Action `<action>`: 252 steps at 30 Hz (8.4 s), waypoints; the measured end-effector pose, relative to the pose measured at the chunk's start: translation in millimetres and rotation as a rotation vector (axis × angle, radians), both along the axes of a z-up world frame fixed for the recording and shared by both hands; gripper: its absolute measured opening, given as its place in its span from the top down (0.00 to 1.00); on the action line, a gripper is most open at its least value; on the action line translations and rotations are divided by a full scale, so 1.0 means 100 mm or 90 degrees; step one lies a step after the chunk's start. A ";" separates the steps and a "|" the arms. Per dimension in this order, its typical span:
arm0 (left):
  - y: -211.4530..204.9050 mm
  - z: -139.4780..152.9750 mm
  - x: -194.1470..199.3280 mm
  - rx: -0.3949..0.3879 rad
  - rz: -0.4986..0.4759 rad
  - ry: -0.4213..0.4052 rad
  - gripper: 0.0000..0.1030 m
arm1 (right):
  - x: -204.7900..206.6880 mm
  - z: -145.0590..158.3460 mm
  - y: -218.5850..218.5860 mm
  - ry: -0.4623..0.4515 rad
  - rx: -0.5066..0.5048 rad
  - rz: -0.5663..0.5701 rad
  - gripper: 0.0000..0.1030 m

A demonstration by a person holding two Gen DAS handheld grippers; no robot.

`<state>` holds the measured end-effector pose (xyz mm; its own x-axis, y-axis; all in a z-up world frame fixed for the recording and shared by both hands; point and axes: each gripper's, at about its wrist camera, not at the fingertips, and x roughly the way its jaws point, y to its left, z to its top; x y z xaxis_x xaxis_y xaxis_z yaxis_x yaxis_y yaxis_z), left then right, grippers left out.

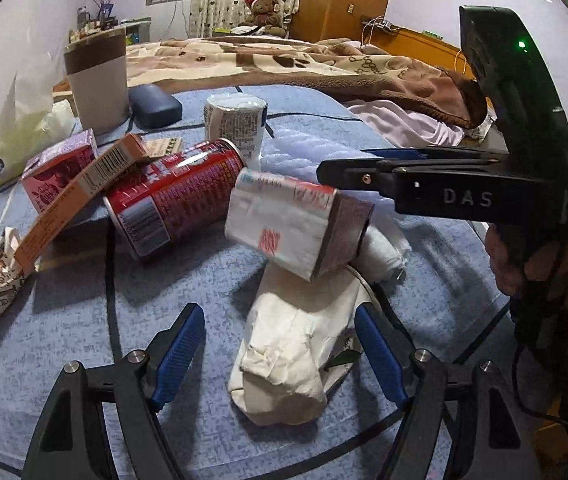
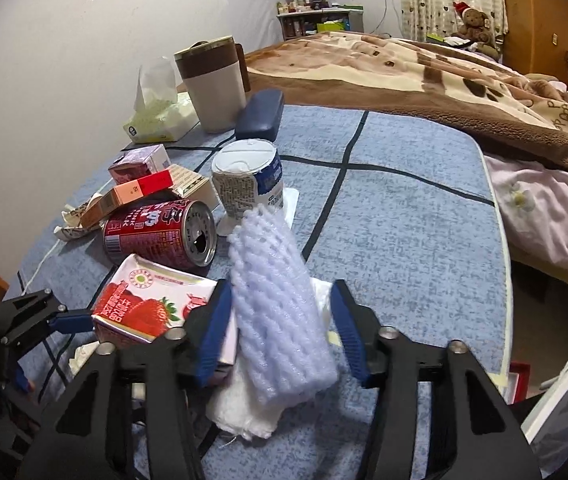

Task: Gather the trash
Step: 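Grasp another white foam sleeve with the right gripper while the left gripper grasps crumpled paper, then carry the foam sleeve and crumpled paper to the wastebasket and release both, then move the right gripper back over the bed toward the white cloth, then grasp the white cloth with the right gripper while the left gripper grasps the pink juice carton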

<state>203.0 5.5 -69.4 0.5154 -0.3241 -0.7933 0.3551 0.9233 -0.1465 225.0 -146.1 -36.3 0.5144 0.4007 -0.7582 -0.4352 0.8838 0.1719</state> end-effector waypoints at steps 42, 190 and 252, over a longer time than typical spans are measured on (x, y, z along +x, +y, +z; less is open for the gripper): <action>0.07 0.56 -0.69 -0.031 0.077 -0.098 0.61 | -0.64 0.34 -0.35 -0.091 0.069 -0.083 0.69; 0.01 0.37 0.06 0.044 0.073 -0.106 0.33 | -0.56 0.07 -0.39 -0.082 -0.017 -0.214 0.30; 0.35 0.17 0.24 0.014 0.150 -0.053 0.63 | -0.29 -0.07 0.08 -0.034 -0.012 -0.128 0.73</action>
<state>226.8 40.8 -52.1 0.6391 -0.1698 -0.7502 0.1390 0.9848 -0.1045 196.3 -138.0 -43.6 0.6223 0.2720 -0.7340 -0.2570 0.9567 0.1367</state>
